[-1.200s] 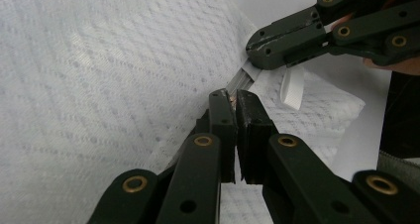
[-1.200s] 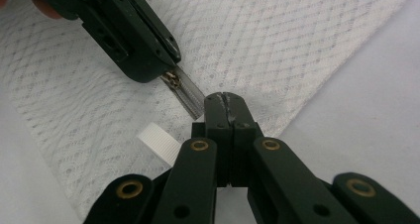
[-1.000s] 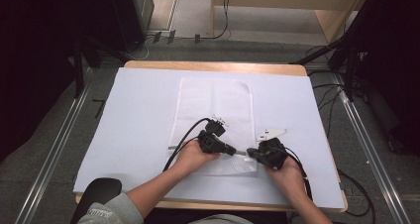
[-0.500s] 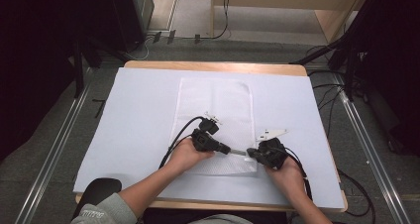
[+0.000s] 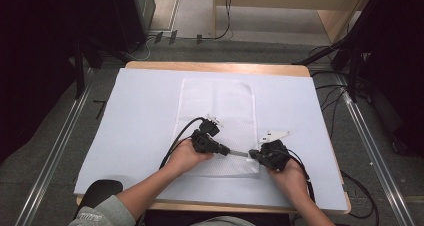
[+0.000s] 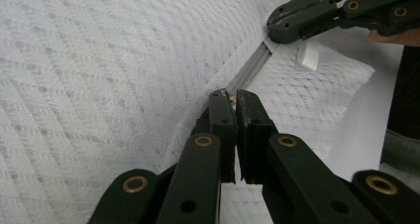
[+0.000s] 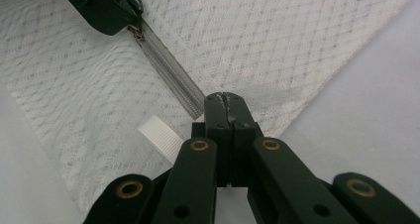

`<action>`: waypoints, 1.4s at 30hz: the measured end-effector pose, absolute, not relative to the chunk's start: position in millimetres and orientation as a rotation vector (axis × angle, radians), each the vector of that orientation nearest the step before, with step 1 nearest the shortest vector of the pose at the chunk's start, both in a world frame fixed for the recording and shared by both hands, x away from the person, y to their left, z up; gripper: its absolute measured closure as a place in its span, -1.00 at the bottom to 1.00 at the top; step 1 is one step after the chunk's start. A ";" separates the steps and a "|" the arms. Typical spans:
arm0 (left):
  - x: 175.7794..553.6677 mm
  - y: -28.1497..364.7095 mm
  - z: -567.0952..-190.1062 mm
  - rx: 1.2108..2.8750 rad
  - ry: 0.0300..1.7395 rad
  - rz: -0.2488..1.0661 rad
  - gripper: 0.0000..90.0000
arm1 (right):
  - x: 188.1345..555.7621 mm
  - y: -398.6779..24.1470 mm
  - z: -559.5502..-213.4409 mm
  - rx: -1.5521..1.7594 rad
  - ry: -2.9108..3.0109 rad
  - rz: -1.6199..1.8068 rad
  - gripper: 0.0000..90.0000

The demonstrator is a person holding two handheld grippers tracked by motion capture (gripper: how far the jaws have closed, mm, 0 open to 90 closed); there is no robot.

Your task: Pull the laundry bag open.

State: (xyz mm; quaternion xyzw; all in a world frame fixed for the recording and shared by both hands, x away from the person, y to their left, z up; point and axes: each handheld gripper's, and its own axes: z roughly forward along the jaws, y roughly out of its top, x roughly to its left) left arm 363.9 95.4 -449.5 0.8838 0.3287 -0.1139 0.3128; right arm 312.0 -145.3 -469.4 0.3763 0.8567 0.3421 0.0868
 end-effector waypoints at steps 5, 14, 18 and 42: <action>368.1 110.6 -445.5 2.323 0.908 -0.261 0.96 | 312.2 -145.5 -469.5 1.136 2.551 1.023 1.00; 364.8 133.8 -439.0 2.305 0.926 -0.296 0.96 | 311.6 -145.1 -469.5 1.120 2.549 1.020 1.00; 364.3 143.3 -437.0 2.293 0.940 -0.316 0.96 | 311.2 -145.4 -469.8 1.117 2.549 1.023 1.00; 364.3 183.9 -433.2 2.249 0.958 -0.325 0.96 | 311.7 -146.9 -470.9 1.103 2.550 1.045 1.00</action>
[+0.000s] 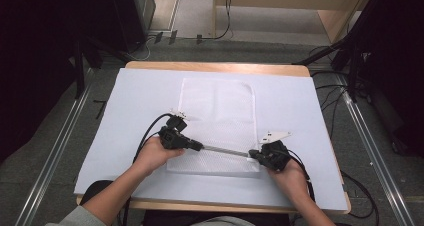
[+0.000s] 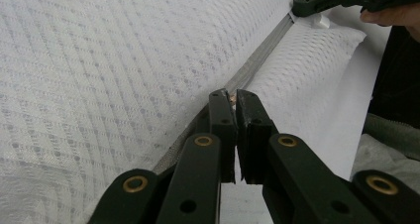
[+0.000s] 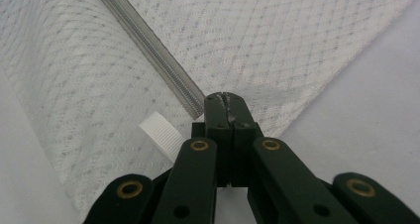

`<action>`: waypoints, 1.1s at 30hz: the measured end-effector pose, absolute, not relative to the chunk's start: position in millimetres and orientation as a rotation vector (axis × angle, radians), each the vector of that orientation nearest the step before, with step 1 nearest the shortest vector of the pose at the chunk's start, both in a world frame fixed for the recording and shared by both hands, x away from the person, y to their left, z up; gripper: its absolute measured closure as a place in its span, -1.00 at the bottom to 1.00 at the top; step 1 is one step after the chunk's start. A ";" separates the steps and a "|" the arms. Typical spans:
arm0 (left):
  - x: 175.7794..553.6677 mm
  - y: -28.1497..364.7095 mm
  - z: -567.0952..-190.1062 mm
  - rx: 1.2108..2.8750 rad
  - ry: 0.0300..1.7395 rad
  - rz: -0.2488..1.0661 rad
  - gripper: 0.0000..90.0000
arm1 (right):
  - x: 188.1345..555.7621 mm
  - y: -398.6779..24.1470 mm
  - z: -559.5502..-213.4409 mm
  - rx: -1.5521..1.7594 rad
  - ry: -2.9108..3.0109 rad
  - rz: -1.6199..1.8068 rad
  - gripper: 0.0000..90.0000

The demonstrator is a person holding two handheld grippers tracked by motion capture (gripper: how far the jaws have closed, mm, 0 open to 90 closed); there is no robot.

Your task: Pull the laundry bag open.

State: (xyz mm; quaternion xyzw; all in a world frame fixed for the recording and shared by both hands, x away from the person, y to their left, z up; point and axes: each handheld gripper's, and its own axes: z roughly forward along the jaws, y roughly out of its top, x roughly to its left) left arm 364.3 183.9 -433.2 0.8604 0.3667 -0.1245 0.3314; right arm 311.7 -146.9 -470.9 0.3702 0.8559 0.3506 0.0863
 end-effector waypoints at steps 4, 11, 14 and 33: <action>364.2 185.6 -434.4 2.250 0.959 -0.332 0.96 | 312.2 -147.4 -471.1 1.105 2.553 1.051 1.00; 365.5 193.0 -434.3 2.248 0.992 -0.319 0.96 | 312.7 -147.8 -471.4 1.101 2.553 1.057 1.00; 364.9 198.0 -434.5 2.240 0.989 -0.324 0.96 | 312.5 -147.7 -471.3 1.104 2.554 1.055 1.00; 362.6 220.8 -430.9 2.211 1.020 -0.311 0.96 | 312.7 -148.6 -471.7 1.073 2.560 1.062 1.00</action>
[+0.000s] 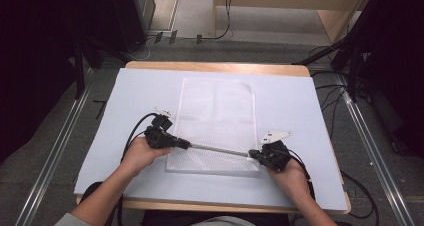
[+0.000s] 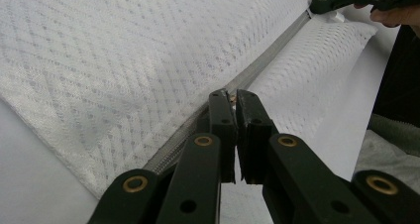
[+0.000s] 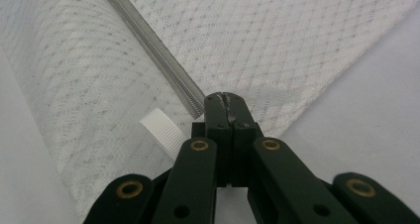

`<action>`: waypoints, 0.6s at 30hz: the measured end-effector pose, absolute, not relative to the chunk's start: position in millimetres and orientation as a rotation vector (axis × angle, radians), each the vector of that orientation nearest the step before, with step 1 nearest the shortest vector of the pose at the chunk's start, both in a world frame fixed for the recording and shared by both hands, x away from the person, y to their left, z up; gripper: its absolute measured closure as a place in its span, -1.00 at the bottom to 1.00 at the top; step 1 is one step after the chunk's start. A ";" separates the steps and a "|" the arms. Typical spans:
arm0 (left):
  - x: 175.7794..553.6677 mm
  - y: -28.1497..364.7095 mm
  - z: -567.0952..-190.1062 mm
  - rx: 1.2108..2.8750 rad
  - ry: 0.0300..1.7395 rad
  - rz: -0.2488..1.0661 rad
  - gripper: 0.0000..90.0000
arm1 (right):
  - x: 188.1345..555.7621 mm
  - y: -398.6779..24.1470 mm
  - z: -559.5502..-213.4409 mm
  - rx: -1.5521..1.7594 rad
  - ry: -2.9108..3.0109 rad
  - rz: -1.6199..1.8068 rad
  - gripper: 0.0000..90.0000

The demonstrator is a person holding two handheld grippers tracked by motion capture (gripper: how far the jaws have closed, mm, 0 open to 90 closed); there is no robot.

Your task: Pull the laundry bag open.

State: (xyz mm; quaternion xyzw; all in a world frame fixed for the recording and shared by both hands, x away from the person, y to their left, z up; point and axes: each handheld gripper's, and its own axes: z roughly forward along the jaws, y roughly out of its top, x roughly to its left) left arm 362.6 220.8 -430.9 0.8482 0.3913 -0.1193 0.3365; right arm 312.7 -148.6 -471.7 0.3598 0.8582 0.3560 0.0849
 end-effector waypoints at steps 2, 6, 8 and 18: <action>362.4 221.2 -431.0 2.210 1.022 -0.318 0.96 | 312.8 -148.7 -471.8 1.071 2.561 1.063 1.00; 361.8 221.1 -431.2 2.215 1.021 -0.318 0.96 | 312.7 -148.4 -471.7 1.061 2.561 1.058 1.00; 361.5 222.4 -431.2 2.237 1.032 -0.286 0.96 | 312.8 -148.5 -471.6 1.065 2.564 1.058 1.00; 364.0 239.2 -430.5 2.190 1.076 -0.308 0.96 | 313.8 -149.0 -471.2 1.071 2.574 1.055 1.00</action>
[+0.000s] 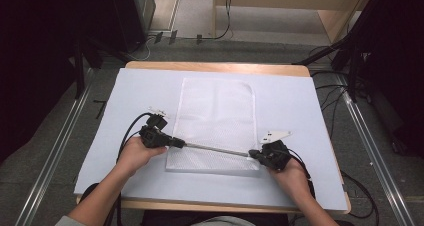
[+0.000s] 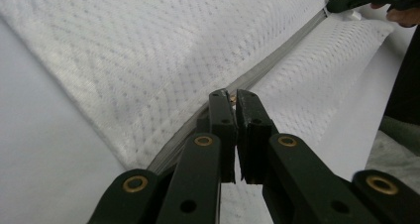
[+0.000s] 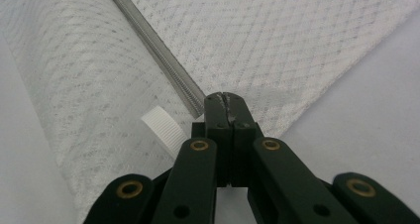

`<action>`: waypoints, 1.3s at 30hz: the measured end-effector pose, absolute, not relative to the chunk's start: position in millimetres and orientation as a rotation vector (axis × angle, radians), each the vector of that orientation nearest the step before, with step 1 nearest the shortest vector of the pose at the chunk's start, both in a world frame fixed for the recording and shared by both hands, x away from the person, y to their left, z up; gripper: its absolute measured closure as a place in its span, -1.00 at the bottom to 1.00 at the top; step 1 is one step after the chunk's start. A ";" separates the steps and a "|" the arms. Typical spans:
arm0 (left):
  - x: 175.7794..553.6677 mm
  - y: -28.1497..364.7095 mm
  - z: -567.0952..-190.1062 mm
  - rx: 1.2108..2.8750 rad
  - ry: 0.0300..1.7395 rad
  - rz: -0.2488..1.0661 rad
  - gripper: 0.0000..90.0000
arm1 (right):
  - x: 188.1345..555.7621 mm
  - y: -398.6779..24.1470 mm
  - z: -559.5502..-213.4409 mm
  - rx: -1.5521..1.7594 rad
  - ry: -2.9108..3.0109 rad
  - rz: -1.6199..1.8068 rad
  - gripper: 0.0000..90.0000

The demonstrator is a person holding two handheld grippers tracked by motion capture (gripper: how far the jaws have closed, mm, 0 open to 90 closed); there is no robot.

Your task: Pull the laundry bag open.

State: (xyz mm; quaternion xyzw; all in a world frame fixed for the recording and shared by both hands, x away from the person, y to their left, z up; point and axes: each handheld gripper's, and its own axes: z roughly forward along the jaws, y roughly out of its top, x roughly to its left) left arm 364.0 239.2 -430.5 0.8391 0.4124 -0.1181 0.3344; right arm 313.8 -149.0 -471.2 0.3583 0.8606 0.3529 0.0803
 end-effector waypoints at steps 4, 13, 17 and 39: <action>363.0 239.8 -430.2 2.191 1.071 -0.313 0.96 | 314.6 -149.9 -471.5 1.065 2.580 1.065 1.00; 363.4 247.9 -429.9 2.189 1.095 -0.299 0.96 | 315.5 -149.3 -471.4 1.042 2.587 1.062 1.00; 363.6 256.3 -430.1 2.180 1.124 -0.284 0.96 | 315.5 -149.3 -471.2 1.047 2.586 1.062 1.00; 362.2 285.7 -435.2 2.162 1.208 -0.270 0.96 | 315.7 -149.6 -471.5 1.041 2.586 1.065 1.00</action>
